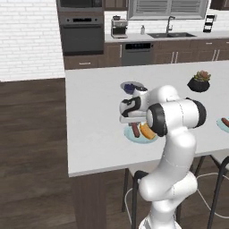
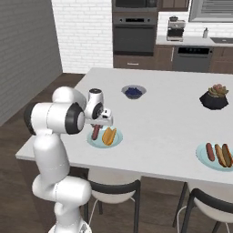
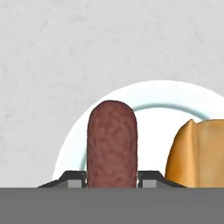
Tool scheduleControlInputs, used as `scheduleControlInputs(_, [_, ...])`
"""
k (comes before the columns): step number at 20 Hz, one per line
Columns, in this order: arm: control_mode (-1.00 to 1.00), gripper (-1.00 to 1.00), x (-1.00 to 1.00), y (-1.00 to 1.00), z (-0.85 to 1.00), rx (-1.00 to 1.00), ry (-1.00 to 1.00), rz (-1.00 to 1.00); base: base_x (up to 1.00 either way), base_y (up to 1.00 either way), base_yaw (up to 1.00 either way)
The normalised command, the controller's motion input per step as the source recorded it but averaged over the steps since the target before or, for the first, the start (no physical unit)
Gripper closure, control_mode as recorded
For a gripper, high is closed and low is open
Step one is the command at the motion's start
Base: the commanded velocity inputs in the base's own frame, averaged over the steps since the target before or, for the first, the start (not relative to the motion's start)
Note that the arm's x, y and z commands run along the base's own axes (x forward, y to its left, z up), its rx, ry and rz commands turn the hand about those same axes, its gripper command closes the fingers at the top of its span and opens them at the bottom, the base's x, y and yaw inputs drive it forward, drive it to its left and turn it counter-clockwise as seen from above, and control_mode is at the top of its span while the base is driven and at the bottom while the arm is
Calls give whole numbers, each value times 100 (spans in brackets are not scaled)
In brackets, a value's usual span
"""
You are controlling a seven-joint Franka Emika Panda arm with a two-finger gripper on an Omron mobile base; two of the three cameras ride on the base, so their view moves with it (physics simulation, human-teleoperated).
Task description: Place one bun and one sausage from the bowl on each plate.
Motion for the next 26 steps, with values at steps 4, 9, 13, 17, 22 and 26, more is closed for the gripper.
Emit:
scheduleControlInputs(4, [-100,100,42,0,-40,0,0,0,0,0,0])
scheduleControlInputs(9, [-100,100,40,0,-42,0,0,0,0,0,0])
scheduleControlInputs(13, [-100,-100,18,0,-25,0,0,0,0,0,0])
scheduleControlInputs(17, [-100,-100,-4,0,-2,0,0,0,0,0,0])
scheduleControlInputs(22, [-100,-100,-13,0,0,0,0,0,0,0,0])
scheduleControlInputs(26, [-100,-100,-48,-3,25,0,0,0,0,0,0])
